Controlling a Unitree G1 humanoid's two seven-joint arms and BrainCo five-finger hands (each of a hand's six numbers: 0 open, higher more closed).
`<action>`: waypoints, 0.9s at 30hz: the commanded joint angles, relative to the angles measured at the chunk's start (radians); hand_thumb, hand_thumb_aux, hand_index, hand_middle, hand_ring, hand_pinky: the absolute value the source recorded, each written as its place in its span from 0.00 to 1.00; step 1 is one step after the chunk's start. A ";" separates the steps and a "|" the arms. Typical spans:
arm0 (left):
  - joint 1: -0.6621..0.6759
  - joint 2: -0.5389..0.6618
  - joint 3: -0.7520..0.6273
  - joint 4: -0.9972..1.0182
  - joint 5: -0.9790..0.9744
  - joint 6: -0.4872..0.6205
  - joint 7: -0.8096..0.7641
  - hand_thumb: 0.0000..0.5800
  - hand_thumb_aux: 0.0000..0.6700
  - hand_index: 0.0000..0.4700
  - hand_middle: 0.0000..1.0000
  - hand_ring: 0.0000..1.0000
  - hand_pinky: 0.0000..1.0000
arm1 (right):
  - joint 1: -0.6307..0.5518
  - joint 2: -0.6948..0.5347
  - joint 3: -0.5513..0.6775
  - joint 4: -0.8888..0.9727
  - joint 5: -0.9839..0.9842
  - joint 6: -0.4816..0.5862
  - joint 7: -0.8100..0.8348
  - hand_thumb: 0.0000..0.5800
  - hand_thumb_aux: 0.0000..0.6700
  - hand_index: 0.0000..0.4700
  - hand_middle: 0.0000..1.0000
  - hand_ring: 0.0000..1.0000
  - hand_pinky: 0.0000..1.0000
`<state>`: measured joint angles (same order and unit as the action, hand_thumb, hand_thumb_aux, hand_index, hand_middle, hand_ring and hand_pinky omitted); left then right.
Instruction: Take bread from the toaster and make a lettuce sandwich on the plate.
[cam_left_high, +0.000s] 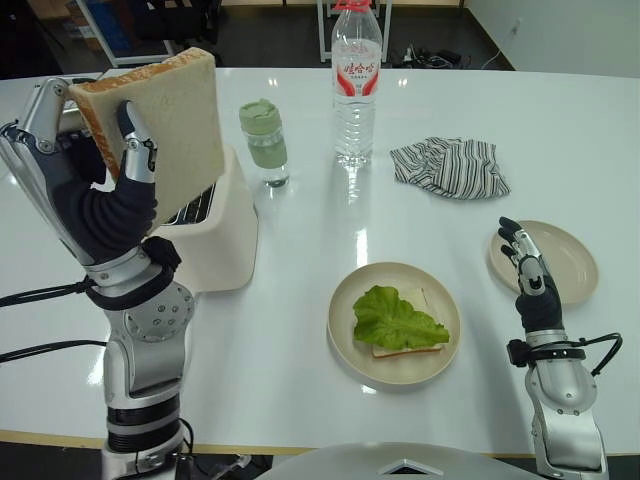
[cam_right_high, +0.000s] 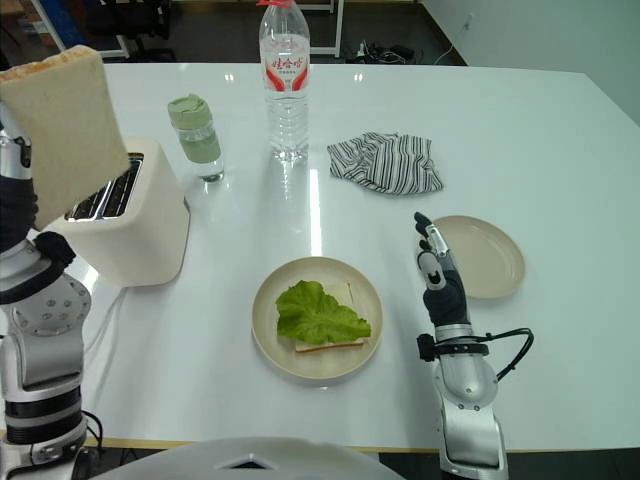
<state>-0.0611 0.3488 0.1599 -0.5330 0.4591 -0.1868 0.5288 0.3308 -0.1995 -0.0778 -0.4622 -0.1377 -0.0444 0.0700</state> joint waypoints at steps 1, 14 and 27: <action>0.054 -0.103 -0.101 -0.046 -0.261 0.059 -0.167 1.00 1.00 1.00 1.00 1.00 1.00 | -0.015 0.002 -0.002 0.020 -0.003 0.001 -0.002 0.00 0.00 0.00 0.00 0.00 0.00; 0.250 -0.446 -0.456 0.066 -0.574 0.390 -0.349 1.00 1.00 1.00 1.00 1.00 1.00 | -0.024 0.009 -0.006 0.059 -0.003 -0.006 -0.020 0.00 0.00 0.00 0.00 0.00 0.00; 0.210 -0.565 -0.662 0.089 -0.476 0.589 -0.159 1.00 1.00 1.00 1.00 1.00 1.00 | -0.023 0.019 0.022 0.088 -0.022 -0.021 -0.040 0.00 0.00 0.00 0.00 0.00 0.00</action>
<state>0.1612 -0.0293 -0.4096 -0.4687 -0.0065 0.3720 0.3413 0.3095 -0.1855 -0.0653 -0.3870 -0.1398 -0.0659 0.0330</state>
